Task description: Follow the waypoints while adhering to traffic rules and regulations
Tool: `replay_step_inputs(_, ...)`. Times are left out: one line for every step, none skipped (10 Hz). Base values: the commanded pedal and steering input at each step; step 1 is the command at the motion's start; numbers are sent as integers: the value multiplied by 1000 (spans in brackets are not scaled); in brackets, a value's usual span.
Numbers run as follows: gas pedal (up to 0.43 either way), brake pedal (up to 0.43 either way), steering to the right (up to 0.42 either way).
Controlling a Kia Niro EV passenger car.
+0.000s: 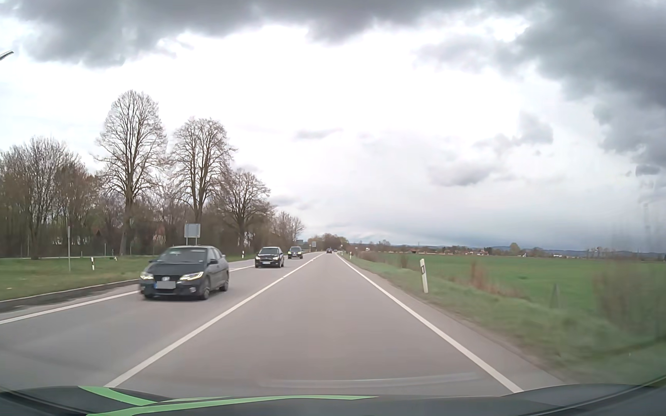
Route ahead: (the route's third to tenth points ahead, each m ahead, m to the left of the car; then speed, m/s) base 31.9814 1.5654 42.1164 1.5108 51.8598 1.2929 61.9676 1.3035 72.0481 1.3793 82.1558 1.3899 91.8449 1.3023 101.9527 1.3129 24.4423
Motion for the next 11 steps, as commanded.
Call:
replay_step_inputs(280,0,-1)
replay_step_inputs(280,0,-1)
replay_step_inputs(280,0,-1)
replay_step_inputs(280,0,0)
replay_step_inputs(280,0,0)
replay_step_inputs(280,0,0)
replay_step_inputs(280,0,0)
replay_step_inputs(280,0,0)
replay_step_inputs(280,0,0)
replay_step_inputs(280,0,0)
replay_step_inputs(280,0,0)
